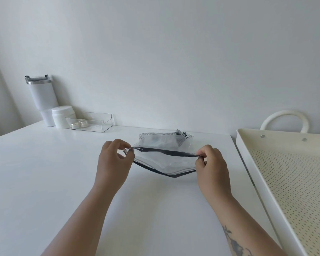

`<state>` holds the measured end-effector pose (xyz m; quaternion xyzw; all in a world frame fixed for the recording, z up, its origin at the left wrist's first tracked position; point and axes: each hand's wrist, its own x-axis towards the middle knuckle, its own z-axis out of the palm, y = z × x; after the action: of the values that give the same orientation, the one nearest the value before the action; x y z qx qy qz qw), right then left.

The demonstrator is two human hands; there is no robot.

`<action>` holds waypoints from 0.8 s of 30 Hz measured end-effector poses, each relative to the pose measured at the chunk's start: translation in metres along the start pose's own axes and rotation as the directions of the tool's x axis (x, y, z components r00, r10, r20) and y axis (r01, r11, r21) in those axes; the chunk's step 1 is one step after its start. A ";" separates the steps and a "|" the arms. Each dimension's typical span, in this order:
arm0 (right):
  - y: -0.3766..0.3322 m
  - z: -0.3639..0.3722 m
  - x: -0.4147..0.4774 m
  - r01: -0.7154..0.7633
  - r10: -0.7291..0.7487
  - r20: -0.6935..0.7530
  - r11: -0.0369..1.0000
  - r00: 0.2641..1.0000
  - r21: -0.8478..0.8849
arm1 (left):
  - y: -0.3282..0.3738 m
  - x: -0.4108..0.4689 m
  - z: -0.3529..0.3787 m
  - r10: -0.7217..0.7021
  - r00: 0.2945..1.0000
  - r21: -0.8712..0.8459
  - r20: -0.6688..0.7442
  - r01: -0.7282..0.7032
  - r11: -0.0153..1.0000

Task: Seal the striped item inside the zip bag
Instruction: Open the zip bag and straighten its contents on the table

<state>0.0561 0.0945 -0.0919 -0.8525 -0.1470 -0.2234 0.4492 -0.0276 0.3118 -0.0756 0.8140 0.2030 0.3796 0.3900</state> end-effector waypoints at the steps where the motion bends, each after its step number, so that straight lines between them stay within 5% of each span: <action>1: 0.000 0.001 0.000 0.019 -0.020 0.018 0.999 1.000 0.044 | 0.000 0.000 0.000 0.037 0.999 0.009 0.019 -0.037 0.999; 6: -0.003 0.010 -0.004 0.082 -0.118 0.152 0.972 0.981 0.221 | -0.001 -0.006 0.005 0.184 0.981 0.249 0.057 -0.192 0.949; 15: -0.003 0.013 -0.008 0.032 -0.131 0.361 0.963 0.924 0.267 | -0.001 -0.007 0.003 0.059 0.994 0.509 0.095 -0.099 0.855; 24: -0.010 0.011 -0.012 -0.189 -0.072 0.532 0.887 0.844 0.421 | 0.011 -0.021 0.013 0.235 0.853 0.254 0.466 -0.384 0.888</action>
<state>0.0442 0.1087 -0.0967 -0.7543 -0.2874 0.0774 0.5852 -0.0301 0.2859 -0.0816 0.9532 0.0398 0.2121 0.2116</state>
